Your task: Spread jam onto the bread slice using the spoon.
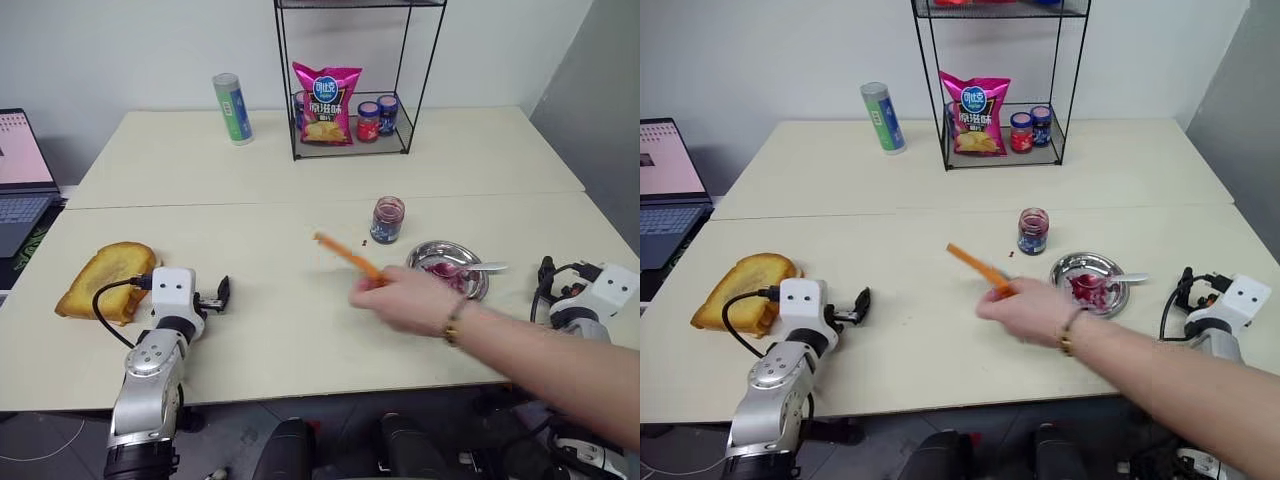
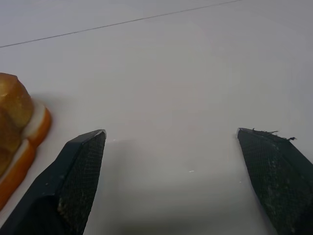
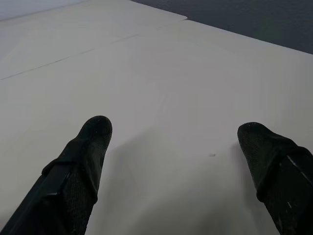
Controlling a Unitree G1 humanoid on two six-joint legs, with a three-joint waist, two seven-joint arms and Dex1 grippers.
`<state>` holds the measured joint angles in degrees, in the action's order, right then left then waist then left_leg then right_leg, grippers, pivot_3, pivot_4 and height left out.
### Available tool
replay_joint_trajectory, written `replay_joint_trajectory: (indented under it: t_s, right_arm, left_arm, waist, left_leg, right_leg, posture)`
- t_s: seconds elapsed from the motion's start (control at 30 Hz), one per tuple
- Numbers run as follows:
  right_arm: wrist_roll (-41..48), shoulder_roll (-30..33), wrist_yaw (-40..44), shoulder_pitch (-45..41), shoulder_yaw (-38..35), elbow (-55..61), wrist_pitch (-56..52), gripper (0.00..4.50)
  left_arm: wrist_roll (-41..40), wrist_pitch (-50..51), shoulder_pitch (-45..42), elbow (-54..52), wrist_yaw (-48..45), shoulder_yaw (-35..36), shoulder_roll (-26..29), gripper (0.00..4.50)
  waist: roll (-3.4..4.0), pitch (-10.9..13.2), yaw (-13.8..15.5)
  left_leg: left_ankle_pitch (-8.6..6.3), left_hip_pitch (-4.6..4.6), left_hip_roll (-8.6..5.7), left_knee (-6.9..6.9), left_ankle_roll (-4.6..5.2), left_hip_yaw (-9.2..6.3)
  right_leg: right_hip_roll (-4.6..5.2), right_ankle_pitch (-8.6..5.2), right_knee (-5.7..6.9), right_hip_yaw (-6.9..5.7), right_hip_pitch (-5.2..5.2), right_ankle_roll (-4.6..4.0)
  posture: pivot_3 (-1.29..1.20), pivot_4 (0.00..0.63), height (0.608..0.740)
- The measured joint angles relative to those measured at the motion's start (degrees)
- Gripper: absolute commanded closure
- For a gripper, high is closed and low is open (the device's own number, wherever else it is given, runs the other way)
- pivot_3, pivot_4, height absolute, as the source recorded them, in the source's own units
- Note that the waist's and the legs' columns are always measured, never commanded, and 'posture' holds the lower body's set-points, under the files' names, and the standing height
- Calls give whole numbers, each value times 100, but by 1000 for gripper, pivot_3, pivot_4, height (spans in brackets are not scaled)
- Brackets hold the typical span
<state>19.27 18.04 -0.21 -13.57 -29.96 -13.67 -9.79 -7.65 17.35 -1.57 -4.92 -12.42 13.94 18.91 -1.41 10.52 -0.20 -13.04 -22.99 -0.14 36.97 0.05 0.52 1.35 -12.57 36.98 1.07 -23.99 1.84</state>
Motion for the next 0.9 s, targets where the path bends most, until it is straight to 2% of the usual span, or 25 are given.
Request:
replay_joint_trajectory:
  t_s: [0.43, 0.57, 0.7, 0.83, 0.9]
  right_arm:
    - [-6, 468, 112, -333, -69, -226, 75, 24]
    - [124, 799, 441, -710, 64, 290, -155, 24]
    - [943, 1170, 1510, -1566, 722, 1503, -977, 24]
    - [1799, 1291, 2289, -2118, 1352, 2208, -1926, 24]
    - [2196, 1313, 2760, -2236, 1783, 2424, -2477, 24]
  left_arm:
    - [-26, -58, -31, -14, -144, -84, -16, 0]
    - [-112, 22, -30, -287, -194, -84, -16, 0]
    - [-283, 256, 9, -845, 73, 54, -271, 0]
    - [-702, 809, 77, -1672, 676, 417, -806, 0]
    - [-861, 1138, 108, -2194, 1259, 770, -1266, 0]
  waist:
    - [0, 0, -8]
    - [2, 1, -26]
    - [0, 0, -115]
    - [-12, -2, -117]
    - [-13, -1, -104]
  left_leg:
    - [0, 1, -1, 0, 0, 3]
    - [0, -3, 0, -1, 0, 8]
    - [0, -3, 12, -2, 0, -6]
    - [-1, -12, 22, -2, 1, -34]
    - [-1, -16, 23, 1, 0, -38]
  right_leg:
    - [-2, 0, 0, 2, 0, 1]
    - [-3, 2, 1, 6, -7, 3]
    - [-4, 2, 0, -1, -4, 4]
    - [-1, 0, -6, -11, 0, 1]
    - [0, 0, -5, -14, -1, -1]
  posture:
    - [0, 150, 740]
    - [0, 150, 740]
    - [0, 150, 740]
    - [0, 150, 740]
    - [0, 150, 740]
